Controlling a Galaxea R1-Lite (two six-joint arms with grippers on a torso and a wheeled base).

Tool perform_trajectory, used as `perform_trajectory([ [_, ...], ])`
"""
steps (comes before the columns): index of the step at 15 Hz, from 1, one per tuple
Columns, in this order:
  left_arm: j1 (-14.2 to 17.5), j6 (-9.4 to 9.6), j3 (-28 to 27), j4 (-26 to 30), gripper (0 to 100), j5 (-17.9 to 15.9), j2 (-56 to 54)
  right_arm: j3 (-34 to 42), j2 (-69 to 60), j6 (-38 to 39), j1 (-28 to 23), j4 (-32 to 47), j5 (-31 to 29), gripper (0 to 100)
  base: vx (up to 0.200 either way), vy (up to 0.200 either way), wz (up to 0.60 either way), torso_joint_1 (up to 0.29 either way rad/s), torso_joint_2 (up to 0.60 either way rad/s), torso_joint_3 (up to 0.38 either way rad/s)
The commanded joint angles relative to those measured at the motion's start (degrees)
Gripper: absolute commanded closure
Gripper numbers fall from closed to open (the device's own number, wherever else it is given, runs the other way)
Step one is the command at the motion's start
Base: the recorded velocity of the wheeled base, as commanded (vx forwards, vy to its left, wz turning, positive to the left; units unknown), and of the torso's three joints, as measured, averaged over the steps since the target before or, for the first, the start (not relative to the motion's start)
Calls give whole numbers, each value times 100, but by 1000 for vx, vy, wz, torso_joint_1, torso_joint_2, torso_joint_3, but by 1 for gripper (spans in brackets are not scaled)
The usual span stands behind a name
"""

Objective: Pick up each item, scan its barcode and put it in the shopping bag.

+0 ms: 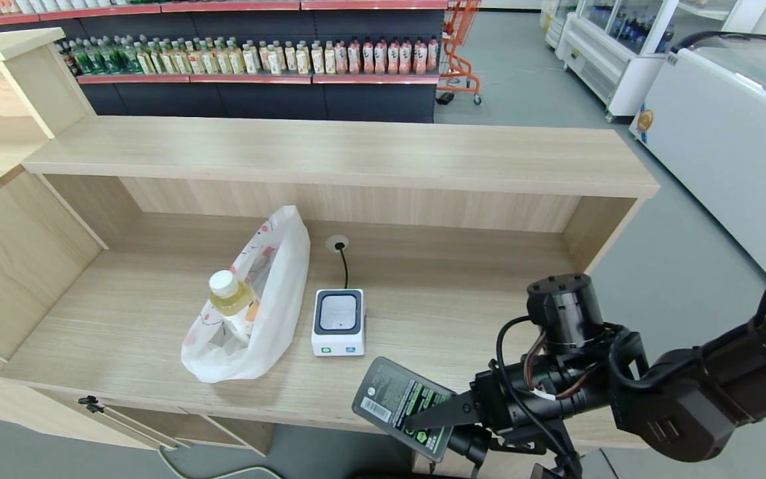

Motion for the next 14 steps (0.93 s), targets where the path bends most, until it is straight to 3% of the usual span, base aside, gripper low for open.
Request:
perform_trajectory([
  [1, 1, -1, 0, -2, 0, 1, 1, -131, 204, 10, 46, 1, 2, 100, 0, 0, 0, 0, 0, 0],
  [7, 1, -1, 0, -2, 0, 1, 1, -316, 178, 212, 20, 1, 248, 100, 0, 0, 0, 0, 0, 0],
  [9, 1, -1, 0, -2, 0, 1, 1, -8, -499, 1258, -182, 45, 72, 100, 0, 0, 0, 0, 0, 0],
  [11, 1, -1, 0, -2, 0, 1, 1, 888, -1439, 3051, -710, -16, -534, 100, 0, 0, 0, 0, 0, 0],
  [12, 1, -1, 0, -2, 0, 1, 1, 1002, -2098, 3534, -1132, 71, -605, 100, 0, 0, 0, 0, 0, 0],
  [14, 1, -1, 0, -2, 0, 1, 1, 1196, -3390, 4194, -2397, 1284, -824, 100, 0, 0, 0, 0, 0, 0],
])
